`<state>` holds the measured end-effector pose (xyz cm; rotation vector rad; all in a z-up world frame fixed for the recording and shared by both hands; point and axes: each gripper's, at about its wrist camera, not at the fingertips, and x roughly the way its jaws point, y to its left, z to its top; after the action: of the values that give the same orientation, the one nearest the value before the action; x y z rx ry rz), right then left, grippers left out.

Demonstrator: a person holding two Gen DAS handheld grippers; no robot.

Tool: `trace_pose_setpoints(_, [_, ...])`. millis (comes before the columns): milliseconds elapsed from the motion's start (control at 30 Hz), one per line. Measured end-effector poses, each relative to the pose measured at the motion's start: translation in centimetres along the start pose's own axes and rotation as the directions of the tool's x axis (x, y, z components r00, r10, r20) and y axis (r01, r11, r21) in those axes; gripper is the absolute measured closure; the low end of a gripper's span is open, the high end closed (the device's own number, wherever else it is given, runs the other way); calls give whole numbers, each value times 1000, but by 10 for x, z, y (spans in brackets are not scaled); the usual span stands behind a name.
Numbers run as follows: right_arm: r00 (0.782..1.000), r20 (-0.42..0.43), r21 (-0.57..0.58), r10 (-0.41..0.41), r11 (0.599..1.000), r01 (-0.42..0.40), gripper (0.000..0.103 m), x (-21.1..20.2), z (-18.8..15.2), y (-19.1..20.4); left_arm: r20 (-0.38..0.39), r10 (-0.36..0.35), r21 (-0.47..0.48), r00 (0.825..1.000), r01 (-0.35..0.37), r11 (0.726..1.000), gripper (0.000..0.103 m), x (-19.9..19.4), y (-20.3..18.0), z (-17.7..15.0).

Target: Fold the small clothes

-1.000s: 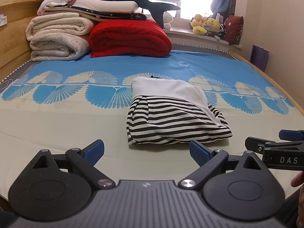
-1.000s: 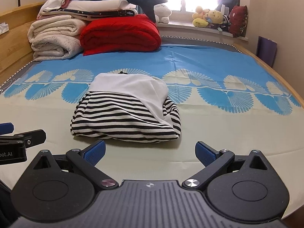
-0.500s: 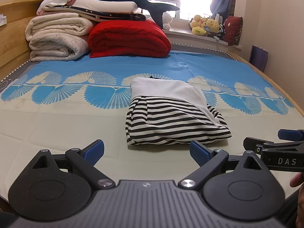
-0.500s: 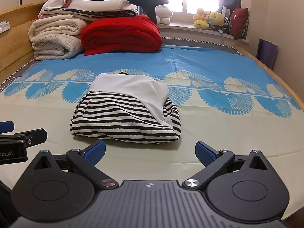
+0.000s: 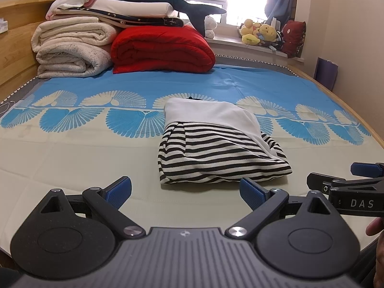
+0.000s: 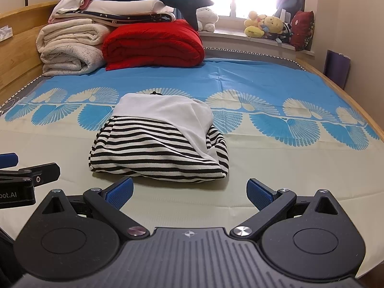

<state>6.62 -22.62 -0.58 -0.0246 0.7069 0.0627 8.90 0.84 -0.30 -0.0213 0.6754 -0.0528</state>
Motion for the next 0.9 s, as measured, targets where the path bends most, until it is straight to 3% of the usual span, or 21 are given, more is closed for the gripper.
trace_pose_setpoints(900, [1000, 3, -5, 0, 1000, 0, 3, -1, 1, -1, 16, -3, 7, 1000, 2, 1000, 2, -2, -2, -1])
